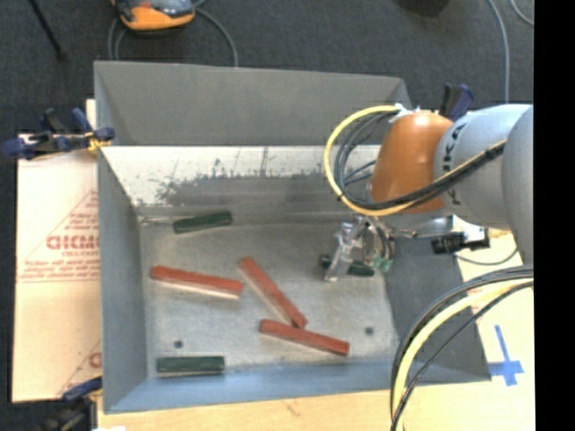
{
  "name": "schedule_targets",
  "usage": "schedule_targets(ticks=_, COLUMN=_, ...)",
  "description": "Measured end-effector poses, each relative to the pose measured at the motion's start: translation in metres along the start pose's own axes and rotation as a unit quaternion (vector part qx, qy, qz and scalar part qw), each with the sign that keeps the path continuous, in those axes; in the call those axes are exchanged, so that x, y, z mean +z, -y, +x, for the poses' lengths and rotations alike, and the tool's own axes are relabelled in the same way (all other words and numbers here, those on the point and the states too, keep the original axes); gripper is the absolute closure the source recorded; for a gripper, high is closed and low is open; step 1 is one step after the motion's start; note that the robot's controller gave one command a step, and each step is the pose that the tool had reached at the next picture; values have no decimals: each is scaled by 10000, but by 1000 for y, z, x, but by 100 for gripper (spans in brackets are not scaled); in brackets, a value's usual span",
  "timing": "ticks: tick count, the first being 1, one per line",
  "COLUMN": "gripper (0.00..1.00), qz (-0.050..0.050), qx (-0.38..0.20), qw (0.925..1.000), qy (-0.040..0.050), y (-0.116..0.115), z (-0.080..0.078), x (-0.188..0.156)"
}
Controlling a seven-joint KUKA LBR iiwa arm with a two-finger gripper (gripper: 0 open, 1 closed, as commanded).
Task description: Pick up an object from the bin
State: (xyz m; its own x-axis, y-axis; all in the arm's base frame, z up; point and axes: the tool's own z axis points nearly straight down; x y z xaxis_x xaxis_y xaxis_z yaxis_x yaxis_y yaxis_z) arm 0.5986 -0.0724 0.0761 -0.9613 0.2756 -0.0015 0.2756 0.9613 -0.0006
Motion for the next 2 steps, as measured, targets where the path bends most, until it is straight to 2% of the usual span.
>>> schedule_targets(ticks=1, gripper=100, qz=3, qx=-3, qw=10000, qy=-38, y=0, z=2, x=-22)
schedule_targets(ticks=2, gripper=100, qz=-4, qx=-5, qw=10000, qy=-20, y=0, z=1, x=-47)
